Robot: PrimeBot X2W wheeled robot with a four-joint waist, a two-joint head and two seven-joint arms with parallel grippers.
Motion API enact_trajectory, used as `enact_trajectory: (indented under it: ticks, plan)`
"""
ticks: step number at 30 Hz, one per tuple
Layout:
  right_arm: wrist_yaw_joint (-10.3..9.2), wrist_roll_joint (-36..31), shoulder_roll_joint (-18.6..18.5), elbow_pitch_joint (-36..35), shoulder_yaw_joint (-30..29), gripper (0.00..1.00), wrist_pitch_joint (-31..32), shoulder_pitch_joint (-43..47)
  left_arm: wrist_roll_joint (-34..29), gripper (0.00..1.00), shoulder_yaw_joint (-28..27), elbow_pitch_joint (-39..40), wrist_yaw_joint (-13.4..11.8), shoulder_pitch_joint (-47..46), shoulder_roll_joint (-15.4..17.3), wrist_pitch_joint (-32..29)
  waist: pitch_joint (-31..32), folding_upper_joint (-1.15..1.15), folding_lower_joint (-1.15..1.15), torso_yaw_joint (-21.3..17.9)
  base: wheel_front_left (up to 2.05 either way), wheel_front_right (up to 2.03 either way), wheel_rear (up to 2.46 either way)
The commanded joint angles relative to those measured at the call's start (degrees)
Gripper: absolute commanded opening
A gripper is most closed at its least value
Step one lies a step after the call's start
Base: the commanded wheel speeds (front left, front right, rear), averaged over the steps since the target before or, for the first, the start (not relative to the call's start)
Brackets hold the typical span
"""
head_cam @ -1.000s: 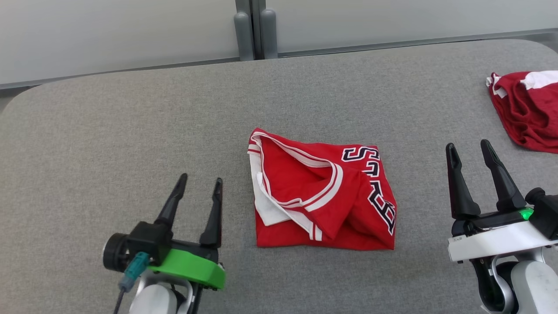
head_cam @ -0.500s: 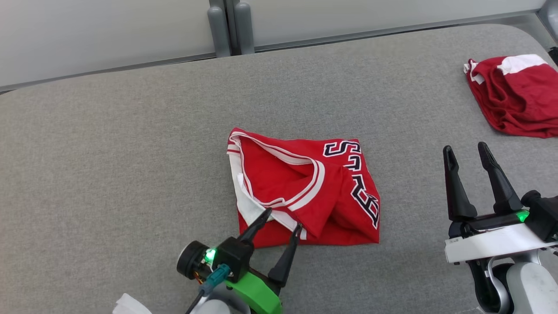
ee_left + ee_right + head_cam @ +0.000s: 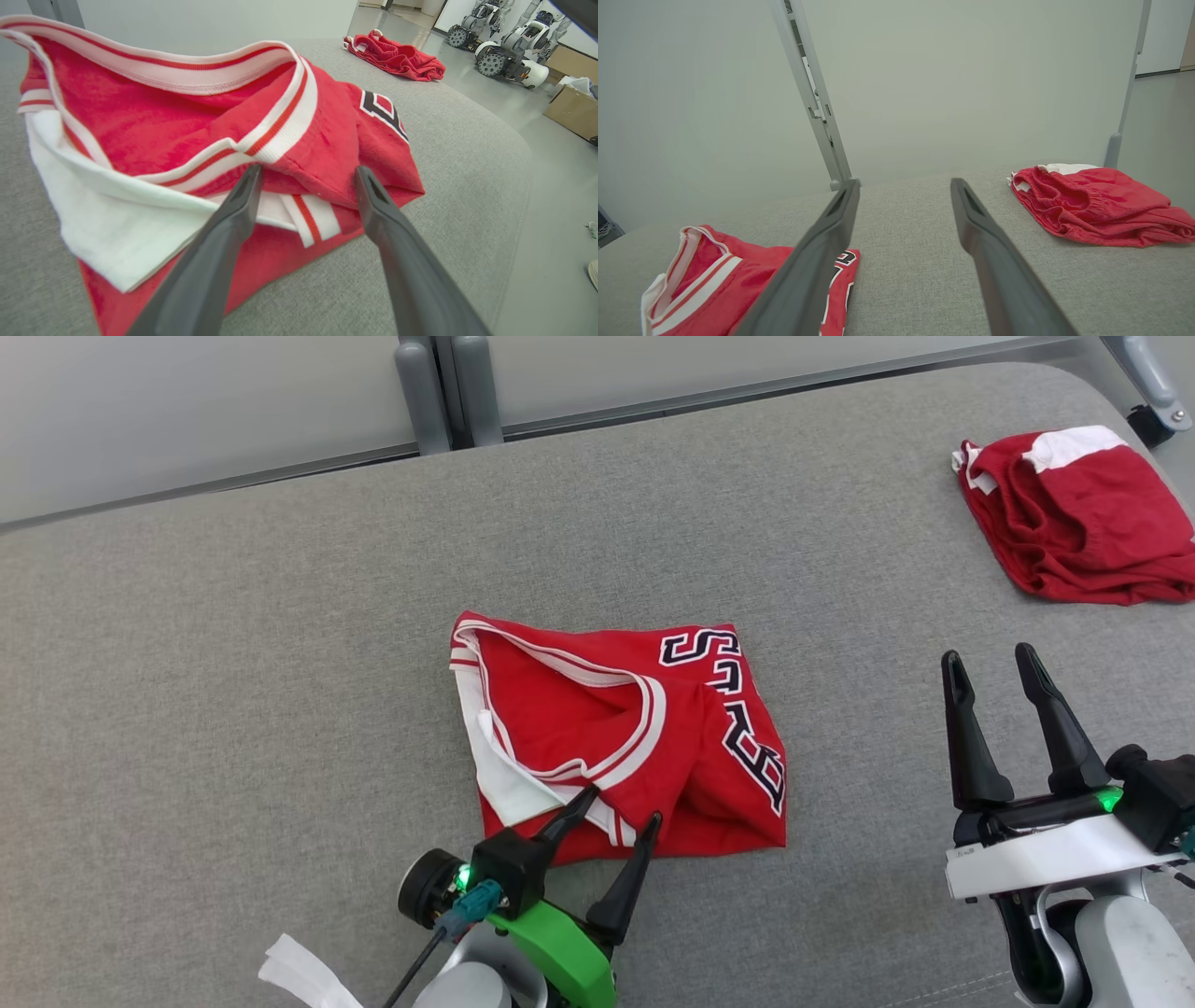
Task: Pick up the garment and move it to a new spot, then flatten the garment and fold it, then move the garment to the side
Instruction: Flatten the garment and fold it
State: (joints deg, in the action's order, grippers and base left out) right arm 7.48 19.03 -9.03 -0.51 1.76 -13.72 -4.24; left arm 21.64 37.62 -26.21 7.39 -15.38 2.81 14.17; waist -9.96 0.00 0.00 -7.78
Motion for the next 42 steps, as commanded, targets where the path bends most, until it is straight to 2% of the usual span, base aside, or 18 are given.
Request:
enact_trajectory:
  ticks: [1, 2, 3, 12, 26, 31, 39, 40, 41, 42]
  plan:
    - [0.03, 0.21, -0.20, 0.22, -0.05, 1.00, -0.35, -0.60, 1.44, 0.42, 0.11, -0.49, 0.14, -1.23, 0.36, 0.14, -0.02, 0.00, 0.00, -0.21, 0.00, 0.00, 0.00]
    - [0.03, 0.18, -0.19, 0.33, -0.11, 1.00, -0.41, -0.58, 1.79, 0.13, 0.23, -0.84, 0.14, -1.55, 0.35, 0.16, -0.02, 0.00, 0.00, -0.27, 0.00, 0.00, 0.00]
    - [0.03, 0.11, -0.18, 0.45, -0.19, 1.00, -0.44, -0.56, 1.90, 0.00, 0.40, -1.25, 0.14, -2.01, 0.34, 0.23, 0.02, 0.00, 0.00, -0.28, 0.00, 0.00, 0.00]
    - [0.03, -0.34, 0.32, 1.11, -1.24, 1.00, -0.71, 0.63, 3.65, 0.00, -1.96, 0.01, -0.90, -1.87, 0.72, 0.93, 0.85, 0.00, 0.00, 1.77, 0.00, 0.00, 0.00]
    - [0.03, 0.08, -0.07, 2.30, -2.67, 1.00, -0.95, 1.30, 5.57, 0.00, -4.48, 11.22, -4.61, 7.43, 6.42, -1.56, 0.47, 0.00, 0.00, 6.36, 0.00, 0.00, 0.00]
    - [0.03, 0.17, -0.35, 2.98, -2.68, 1.00, -0.91, 0.90, 6.45, 0.00, -4.32, 11.37, -4.99, 9.61, 7.09, -2.89, 0.14, 0.00, 0.00, 6.66, 0.00, 0.00, 0.00]
    - [0.03, 0.09, -0.70, 4.12, -2.92, 1.00, -0.93, 0.73, 6.70, 0.00, -4.79, 7.78, -5.76, 11.02, 6.38, -0.82, 0.45, 0.00, 0.00, 6.70, 0.00, 0.00, 0.00]
    - [0.03, 0.09, -0.68, 4.26, -2.97, 1.00, -0.94, 0.78, 6.51, 0.71, -4.83, 7.38, -5.76, 10.92, 6.27, -0.56, 0.58, 0.00, 0.00, 6.73, 0.00, 0.00, 0.00]
    - [0.03, 0.10, -0.69, 4.38, -3.04, 1.00, -0.94, 0.83, 6.39, 1.00, -4.89, 7.28, -5.66, 10.79, 6.12, -0.29, 0.67, 0.00, 0.00, 6.79, 0.00, 0.00, 0.00]
    - [0.03, 0.09, -0.65, 4.46, -3.12, 1.00, -0.96, 0.87, 6.05, 1.00, -5.03, 7.58, -5.44, 10.34, 5.88, 0.05, 0.78, 0.00, 0.00, 6.87, 0.00, 0.00, 0.00]
